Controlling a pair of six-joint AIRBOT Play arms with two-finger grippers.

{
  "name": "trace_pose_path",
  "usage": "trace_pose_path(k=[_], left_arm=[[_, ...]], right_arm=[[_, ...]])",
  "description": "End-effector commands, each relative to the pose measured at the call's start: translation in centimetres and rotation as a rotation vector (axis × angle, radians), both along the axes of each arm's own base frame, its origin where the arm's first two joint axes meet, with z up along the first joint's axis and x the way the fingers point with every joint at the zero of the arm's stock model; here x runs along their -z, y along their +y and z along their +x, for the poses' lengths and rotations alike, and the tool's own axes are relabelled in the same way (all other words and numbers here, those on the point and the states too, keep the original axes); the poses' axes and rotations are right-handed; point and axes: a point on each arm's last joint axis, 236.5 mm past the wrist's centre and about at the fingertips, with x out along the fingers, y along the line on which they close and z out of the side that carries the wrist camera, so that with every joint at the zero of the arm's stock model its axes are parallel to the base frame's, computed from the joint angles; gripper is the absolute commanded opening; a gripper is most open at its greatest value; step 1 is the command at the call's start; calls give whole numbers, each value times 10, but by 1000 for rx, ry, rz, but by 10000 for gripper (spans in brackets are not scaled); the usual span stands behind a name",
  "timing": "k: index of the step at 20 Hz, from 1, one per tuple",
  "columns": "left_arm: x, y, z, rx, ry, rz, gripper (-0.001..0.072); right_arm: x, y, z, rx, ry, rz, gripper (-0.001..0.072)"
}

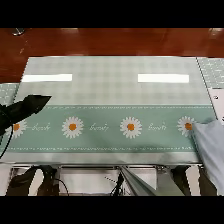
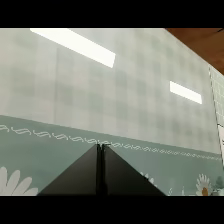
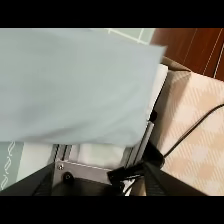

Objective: Fold the shirts.

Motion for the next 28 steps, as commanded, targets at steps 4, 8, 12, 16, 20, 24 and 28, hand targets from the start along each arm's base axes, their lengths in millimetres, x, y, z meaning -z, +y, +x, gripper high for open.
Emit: trace_pose_path(k=[4,8,12,16,20,24,28], left_arm=[[-71,-4,46,114,-36,-40,17],[-173,-39,81,289,-221,-44,16],[-109,-76,69,409,-84,355,16],[0,-82,55,481,86,620,16],[25,-71,69,391,150,574,17],[31,-55,76,354,179,570,17],[30,-59,76,357,176,559,18]], right_arm=[[-59,-7,160,-318,-501,-19,196],[-147,121,318,-895,-1012,47,35],[-78,212,329,-1228,-682,6,36],[32,223,313,-1315,-332,-74,36],[95,229,310,-1306,-200,24,35],[101,235,313,-1303,-210,50,36],[102,234,308,-1298,-189,61,36]])
